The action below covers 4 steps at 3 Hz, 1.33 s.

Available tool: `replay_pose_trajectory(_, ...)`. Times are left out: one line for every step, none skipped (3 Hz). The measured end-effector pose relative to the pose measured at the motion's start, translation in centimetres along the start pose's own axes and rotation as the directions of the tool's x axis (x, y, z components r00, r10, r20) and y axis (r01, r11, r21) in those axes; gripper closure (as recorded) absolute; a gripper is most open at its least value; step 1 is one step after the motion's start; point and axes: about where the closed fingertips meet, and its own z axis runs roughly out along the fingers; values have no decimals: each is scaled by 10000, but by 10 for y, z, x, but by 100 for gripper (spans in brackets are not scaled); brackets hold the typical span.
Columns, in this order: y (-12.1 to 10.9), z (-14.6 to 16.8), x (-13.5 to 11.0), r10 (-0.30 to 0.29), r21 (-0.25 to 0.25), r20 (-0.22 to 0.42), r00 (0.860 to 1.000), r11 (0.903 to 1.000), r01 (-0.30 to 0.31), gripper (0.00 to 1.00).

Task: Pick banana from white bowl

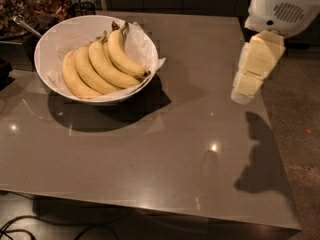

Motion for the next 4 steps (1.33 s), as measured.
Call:
replay_pose_trajectory(-11, 6, -49, -265, -99, 38, 9996, 9996, 265, 0)
replay_pose_trajectory(-16, 6, -62, -392, 137, 330, 9987, 9992, 388, 0)
replay_pose_trajectory(-22, 10, -87, -415, 269, 660, 9970, 9988, 398, 0)
replay_pose_trajectory(-28, 29, -148, -822, 165, 492, 9954, 9965, 815, 0)
